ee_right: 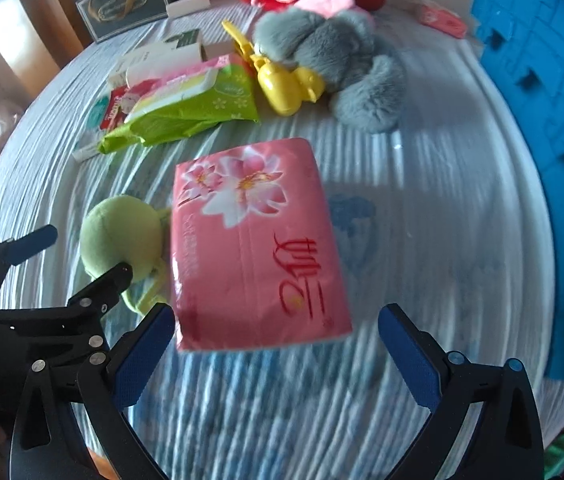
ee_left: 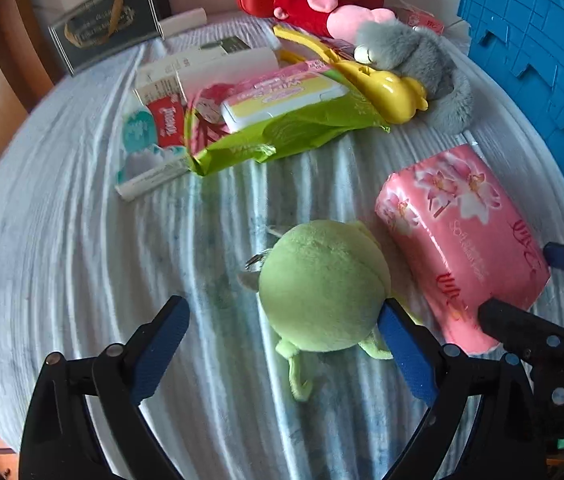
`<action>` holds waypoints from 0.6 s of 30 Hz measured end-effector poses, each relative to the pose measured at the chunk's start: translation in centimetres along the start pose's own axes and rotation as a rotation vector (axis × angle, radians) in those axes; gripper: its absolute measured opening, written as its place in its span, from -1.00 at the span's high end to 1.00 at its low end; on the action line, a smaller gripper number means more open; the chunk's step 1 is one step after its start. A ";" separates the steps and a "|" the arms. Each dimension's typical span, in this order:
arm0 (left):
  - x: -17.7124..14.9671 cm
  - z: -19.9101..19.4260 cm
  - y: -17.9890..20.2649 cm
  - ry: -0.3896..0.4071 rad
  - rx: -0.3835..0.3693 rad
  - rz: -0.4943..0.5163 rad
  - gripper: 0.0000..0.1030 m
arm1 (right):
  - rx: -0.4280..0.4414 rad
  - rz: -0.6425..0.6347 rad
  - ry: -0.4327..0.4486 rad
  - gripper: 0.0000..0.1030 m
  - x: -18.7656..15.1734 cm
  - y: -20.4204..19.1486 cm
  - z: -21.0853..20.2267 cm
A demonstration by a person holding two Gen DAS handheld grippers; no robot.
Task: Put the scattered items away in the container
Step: 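Grasp the green plush ball with the left tool while the right grasps the pink tissue pack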
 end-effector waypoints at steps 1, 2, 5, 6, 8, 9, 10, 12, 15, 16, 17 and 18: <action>0.0 0.4 -0.1 -0.008 -0.017 -0.031 -0.86 | 0.019 0.010 -0.007 -1.00 0.2 0.2 0.4; 0.1 0.8 -0.6 -0.012 -0.027 -0.048 -0.87 | 0.052 0.027 -0.021 -1.00 0.3 0.6 0.9; 0.0 2.0 -1.0 -0.042 -0.061 -0.082 -0.87 | 0.108 0.054 -0.065 -1.00 0.6 1.1 2.1; -0.1 2.1 -0.9 -0.053 -0.053 -0.075 -0.87 | 0.118 0.057 -0.075 -1.00 0.6 1.2 2.4; -0.3 1.9 -0.6 -0.045 -0.019 -0.034 -0.87 | 0.129 0.056 -0.079 -1.00 0.5 1.4 2.3; -0.3 1.5 -0.5 -0.025 0.007 -0.008 -0.87 | 0.118 0.042 -0.070 -1.00 0.5 1.5 2.0; -0.2 1.3 -0.4 -0.014 0.036 0.015 -0.87 | 0.101 0.031 -0.057 -1.00 0.4 1.7 1.6; 0.1 0.9 -0.1 -0.002 0.066 0.040 -0.86 | 0.051 0.031 -0.046 -1.00 0.4 2.8 1.1; 1.2 -0.9 0.7 0.037 0.043 0.048 -0.84 | 0.007 0.029 -0.039 -1.00 0.6 3.8 0.8; 1.5 -1.6 0.9 0.056 0.031 0.044 -0.84 | 0.000 0.017 -0.037 -1.00 0.8 3.8 0.6; 1.5 -2.3 1.0 0.072 0.021 0.041 -0.84 | -0.004 -0.002 -0.031 -1.00 0.9 3.5 0.4; 1.7 -2.4 1.2 0.080 0.016 0.042 -0.84 | 0.001 -0.018 -0.024 -1.00 0.9 3.2 0.1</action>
Point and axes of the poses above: each gripper's, at about its wrist camera, not at the fingertips, and z roughly the way its jaws point, y to its right, x to its top, the point moved 1 cm from there along z, roughly the way its jaws point, and after that the axes turned 15 degrees about y, right-handed, at the moved point
